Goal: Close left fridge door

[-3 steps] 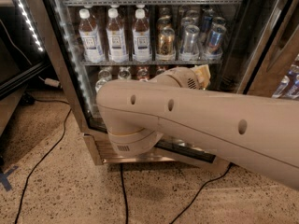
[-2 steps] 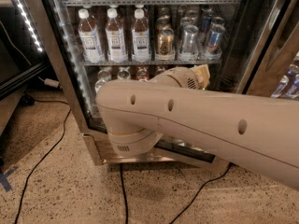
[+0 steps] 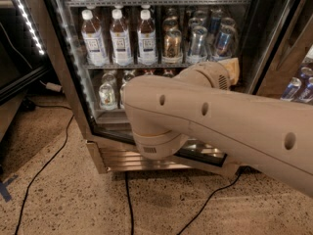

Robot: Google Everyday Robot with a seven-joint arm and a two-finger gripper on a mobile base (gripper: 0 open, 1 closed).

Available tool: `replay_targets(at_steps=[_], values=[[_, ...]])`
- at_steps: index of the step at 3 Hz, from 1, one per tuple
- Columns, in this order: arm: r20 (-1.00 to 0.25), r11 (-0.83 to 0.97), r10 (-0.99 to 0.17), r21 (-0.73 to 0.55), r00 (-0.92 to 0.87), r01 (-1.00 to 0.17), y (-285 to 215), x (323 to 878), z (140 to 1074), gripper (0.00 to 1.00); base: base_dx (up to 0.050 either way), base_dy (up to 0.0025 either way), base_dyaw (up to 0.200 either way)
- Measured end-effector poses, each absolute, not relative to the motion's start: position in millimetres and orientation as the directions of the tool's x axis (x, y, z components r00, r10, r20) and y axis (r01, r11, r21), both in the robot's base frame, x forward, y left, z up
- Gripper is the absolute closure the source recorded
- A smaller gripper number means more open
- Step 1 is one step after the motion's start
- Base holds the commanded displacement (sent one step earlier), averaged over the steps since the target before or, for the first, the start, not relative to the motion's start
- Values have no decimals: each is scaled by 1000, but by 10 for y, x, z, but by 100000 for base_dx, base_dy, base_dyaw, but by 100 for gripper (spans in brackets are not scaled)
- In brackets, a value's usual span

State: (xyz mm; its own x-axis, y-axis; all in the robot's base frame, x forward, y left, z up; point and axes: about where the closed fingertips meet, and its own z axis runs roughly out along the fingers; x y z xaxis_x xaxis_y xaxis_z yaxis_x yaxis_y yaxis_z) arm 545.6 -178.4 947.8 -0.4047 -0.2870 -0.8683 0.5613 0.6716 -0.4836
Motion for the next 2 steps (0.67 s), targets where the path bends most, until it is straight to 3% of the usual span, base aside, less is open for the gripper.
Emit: replay_targets(at_steps=[1,2], values=[[-912,665,-260,-407,-316,626,-2197,5463,9824,100,0,0,0],[-912,665,-260,-407,-316,626,-2197,5463,9825,100,0,0,0]])
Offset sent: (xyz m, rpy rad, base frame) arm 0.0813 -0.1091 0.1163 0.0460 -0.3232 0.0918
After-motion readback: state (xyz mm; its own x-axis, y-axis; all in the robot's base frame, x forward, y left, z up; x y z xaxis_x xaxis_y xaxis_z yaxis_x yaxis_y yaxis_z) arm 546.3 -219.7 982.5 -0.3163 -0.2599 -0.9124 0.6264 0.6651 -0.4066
